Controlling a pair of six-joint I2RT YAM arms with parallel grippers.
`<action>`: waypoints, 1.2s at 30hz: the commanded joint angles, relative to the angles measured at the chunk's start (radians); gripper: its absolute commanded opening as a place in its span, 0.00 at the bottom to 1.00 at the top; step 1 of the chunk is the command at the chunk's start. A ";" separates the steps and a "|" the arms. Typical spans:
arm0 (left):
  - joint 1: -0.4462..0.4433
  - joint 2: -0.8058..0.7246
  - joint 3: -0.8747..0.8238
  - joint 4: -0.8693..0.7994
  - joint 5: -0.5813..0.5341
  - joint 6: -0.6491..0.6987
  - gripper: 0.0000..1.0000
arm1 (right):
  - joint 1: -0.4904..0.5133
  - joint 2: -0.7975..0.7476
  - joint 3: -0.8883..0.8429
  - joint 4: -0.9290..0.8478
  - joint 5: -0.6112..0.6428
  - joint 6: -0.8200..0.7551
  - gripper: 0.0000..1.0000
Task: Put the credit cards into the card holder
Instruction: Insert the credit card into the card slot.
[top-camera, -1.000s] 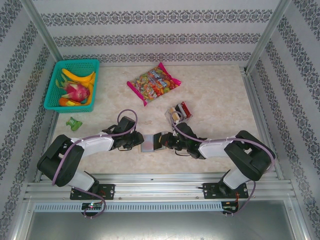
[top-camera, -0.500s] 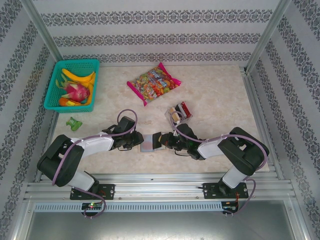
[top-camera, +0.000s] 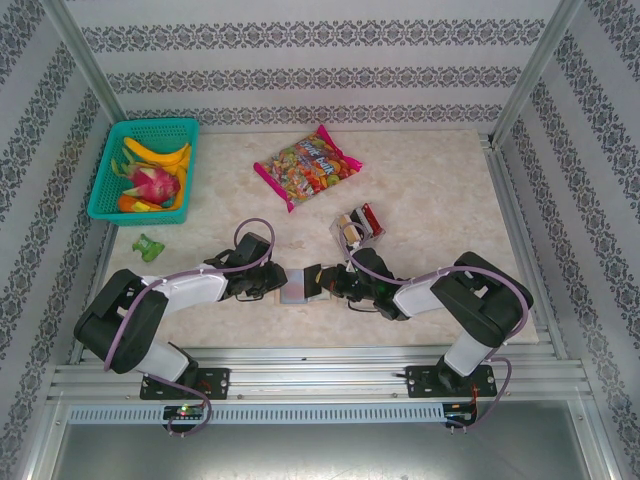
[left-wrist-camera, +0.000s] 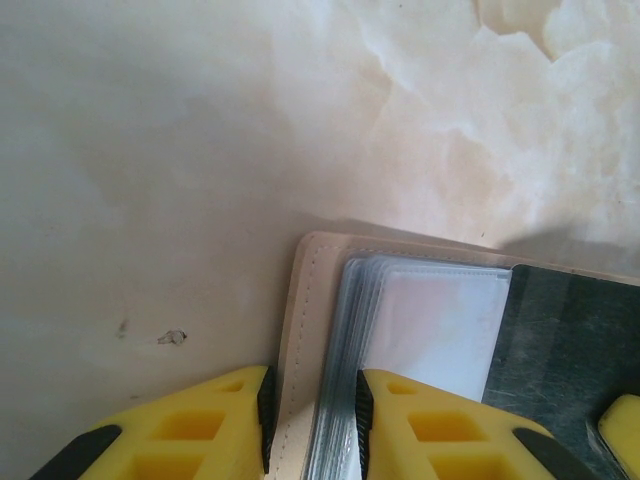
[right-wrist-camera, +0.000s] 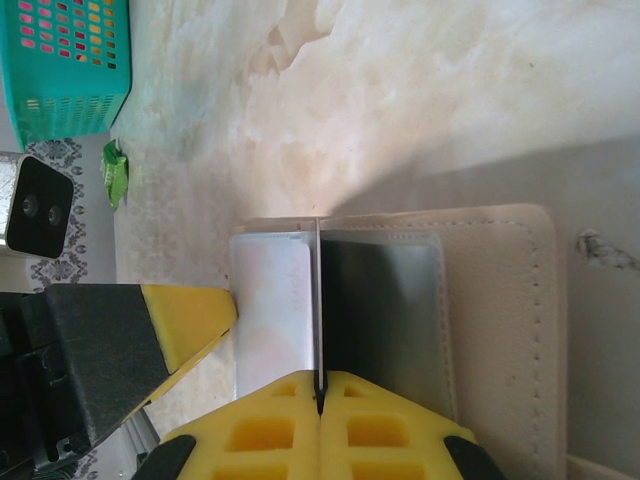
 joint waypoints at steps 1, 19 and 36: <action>-0.010 0.019 -0.010 -0.003 0.020 -0.002 0.31 | 0.032 0.047 0.023 0.047 -0.046 0.039 0.00; -0.010 -0.006 -0.012 -0.020 0.016 0.008 0.40 | 0.034 0.055 0.032 0.013 -0.034 0.032 0.00; -0.010 0.005 0.002 -0.021 0.019 0.012 0.37 | 0.046 0.060 0.055 -0.069 -0.032 0.013 0.00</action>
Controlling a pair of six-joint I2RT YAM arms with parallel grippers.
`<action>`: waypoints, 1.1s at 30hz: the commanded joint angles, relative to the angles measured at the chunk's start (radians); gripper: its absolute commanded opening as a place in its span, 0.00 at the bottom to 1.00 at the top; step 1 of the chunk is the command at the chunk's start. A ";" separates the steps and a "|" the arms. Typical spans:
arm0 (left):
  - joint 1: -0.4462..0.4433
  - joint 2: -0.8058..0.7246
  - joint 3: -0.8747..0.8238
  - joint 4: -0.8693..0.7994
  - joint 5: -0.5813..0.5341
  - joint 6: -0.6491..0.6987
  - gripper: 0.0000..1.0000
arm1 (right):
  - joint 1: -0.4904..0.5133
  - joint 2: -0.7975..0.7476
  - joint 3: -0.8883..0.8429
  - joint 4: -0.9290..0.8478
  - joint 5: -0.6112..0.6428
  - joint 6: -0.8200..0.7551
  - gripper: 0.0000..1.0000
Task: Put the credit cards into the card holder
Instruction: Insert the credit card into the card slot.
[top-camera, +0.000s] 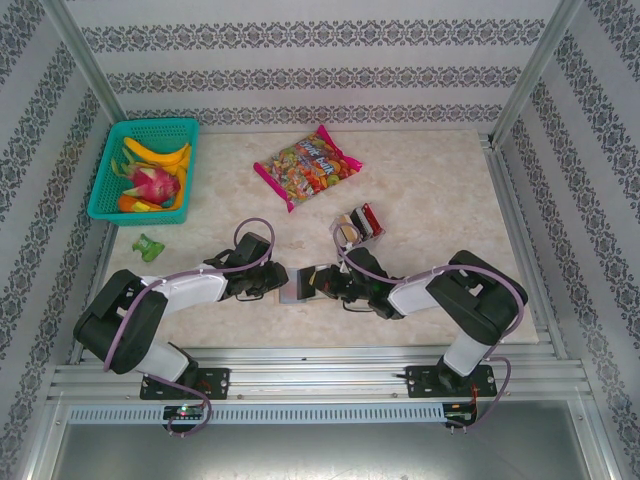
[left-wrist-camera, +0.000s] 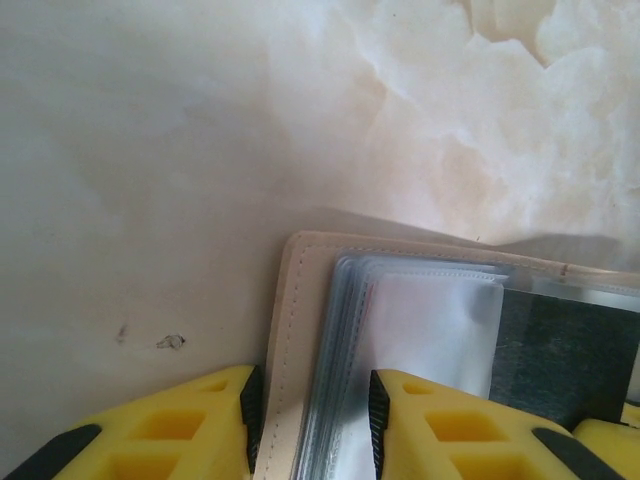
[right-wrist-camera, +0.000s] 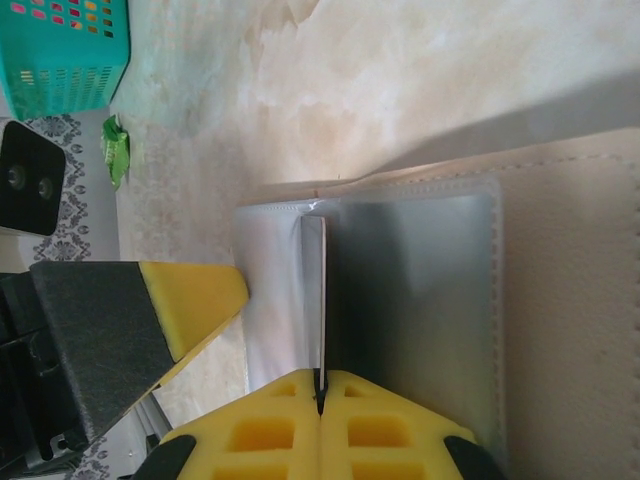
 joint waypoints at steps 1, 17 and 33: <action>-0.011 0.007 0.004 -0.026 0.023 0.008 0.37 | 0.015 0.036 0.021 -0.045 -0.024 0.006 0.00; -0.011 0.013 0.000 -0.022 0.021 0.008 0.36 | 0.033 0.110 0.103 -0.057 -0.087 0.009 0.10; -0.011 0.018 -0.001 -0.020 0.021 0.018 0.35 | 0.018 -0.005 0.138 -0.351 -0.004 -0.116 0.15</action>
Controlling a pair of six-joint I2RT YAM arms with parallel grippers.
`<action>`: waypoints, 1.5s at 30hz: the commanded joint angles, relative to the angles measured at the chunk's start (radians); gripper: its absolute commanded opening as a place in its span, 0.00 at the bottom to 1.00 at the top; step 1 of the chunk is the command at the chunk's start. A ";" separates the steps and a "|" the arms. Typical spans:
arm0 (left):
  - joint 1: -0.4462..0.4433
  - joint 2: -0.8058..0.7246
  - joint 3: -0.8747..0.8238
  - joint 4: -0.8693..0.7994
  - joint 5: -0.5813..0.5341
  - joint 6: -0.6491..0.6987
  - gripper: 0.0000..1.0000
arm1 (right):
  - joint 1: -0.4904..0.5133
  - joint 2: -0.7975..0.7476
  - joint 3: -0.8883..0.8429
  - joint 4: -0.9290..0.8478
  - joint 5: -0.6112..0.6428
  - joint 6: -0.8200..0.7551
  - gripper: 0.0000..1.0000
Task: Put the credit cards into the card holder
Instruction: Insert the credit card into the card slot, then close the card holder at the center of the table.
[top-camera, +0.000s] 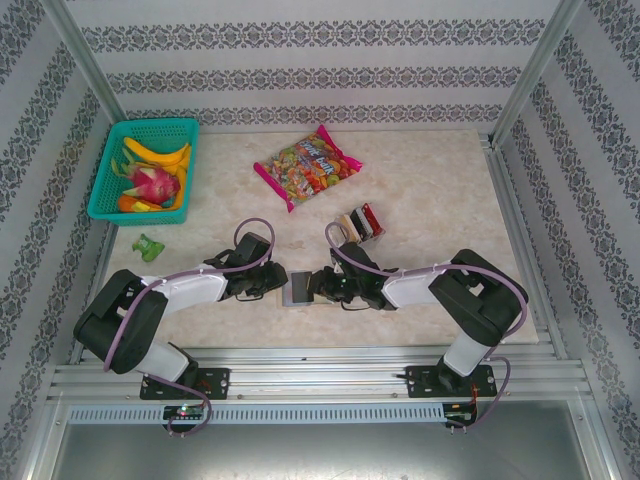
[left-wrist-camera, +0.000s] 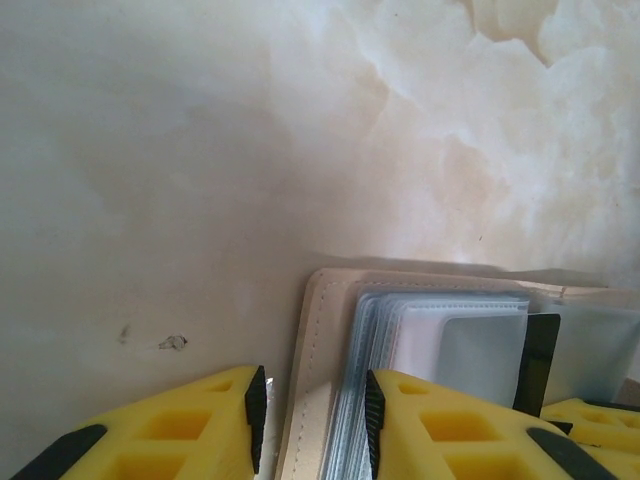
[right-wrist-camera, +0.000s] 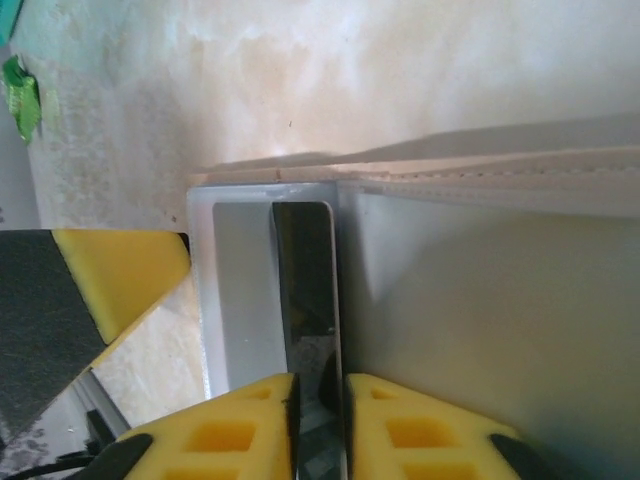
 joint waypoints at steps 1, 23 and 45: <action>-0.011 0.016 -0.002 -0.019 0.025 0.013 0.34 | 0.005 0.011 0.025 -0.049 0.013 -0.027 0.13; -0.011 -0.006 -0.009 -0.016 0.013 0.002 0.35 | 0.000 -0.028 0.102 -0.157 -0.023 -0.098 0.23; -0.011 -0.014 0.028 -0.066 0.017 0.024 0.52 | 0.042 -0.036 0.341 -0.855 0.433 -0.355 0.52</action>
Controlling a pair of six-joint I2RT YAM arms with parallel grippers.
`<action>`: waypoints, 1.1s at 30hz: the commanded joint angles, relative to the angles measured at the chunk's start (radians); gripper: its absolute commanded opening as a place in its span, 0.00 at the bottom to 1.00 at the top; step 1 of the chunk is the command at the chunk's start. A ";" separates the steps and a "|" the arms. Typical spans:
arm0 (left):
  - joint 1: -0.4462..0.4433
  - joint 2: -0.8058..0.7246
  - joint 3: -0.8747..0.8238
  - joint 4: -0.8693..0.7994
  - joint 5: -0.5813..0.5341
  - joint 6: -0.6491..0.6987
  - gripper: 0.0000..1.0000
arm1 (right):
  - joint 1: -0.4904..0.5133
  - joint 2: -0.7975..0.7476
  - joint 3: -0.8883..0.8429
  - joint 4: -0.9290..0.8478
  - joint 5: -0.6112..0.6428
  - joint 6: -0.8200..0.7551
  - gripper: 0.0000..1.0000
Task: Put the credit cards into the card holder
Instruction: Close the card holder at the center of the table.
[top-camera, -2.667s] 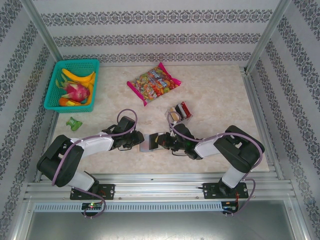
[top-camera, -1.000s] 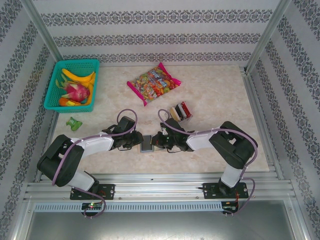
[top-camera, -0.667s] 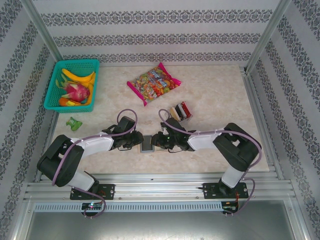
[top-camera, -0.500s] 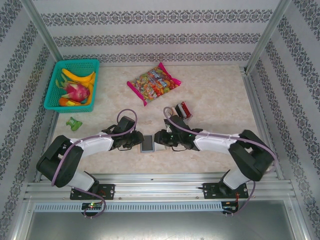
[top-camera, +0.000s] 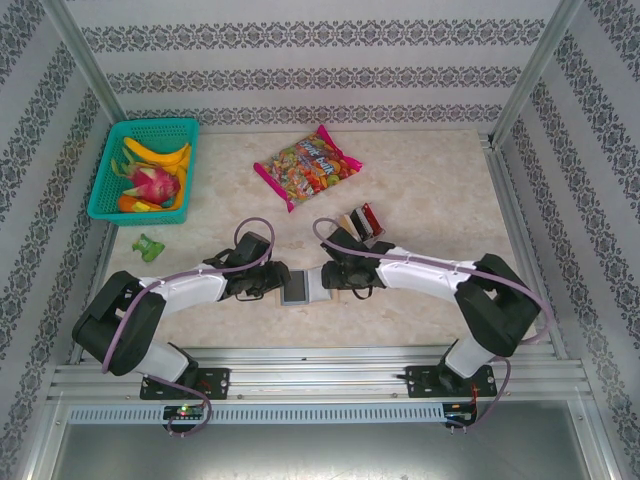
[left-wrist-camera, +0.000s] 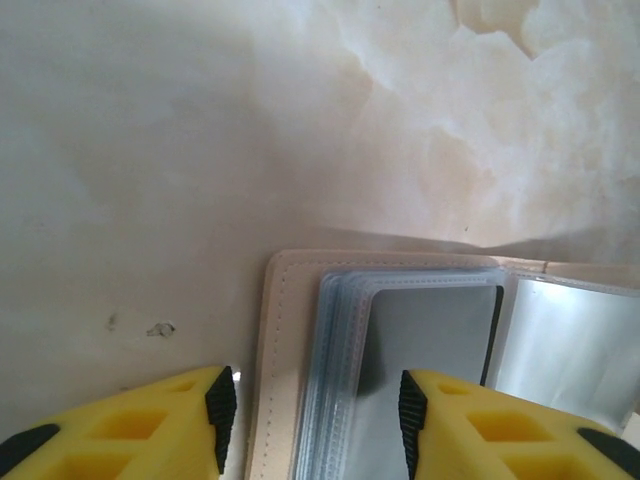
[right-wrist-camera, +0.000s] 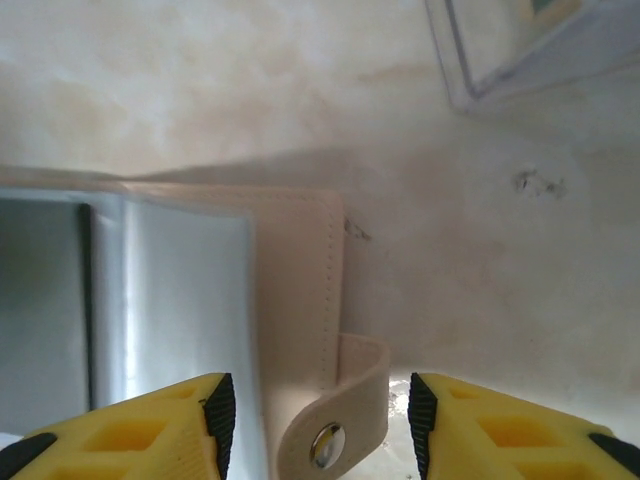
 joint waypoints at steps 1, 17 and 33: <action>-0.010 0.003 0.020 -0.047 0.018 0.022 0.52 | 0.010 0.038 0.024 -0.044 0.036 -0.011 0.50; -0.010 -0.009 0.054 0.005 0.124 0.026 0.36 | 0.005 0.036 -0.040 0.070 -0.047 0.004 0.09; -0.067 0.040 0.142 0.118 0.281 -0.001 0.39 | -0.028 -0.025 -0.131 0.191 -0.112 0.055 0.07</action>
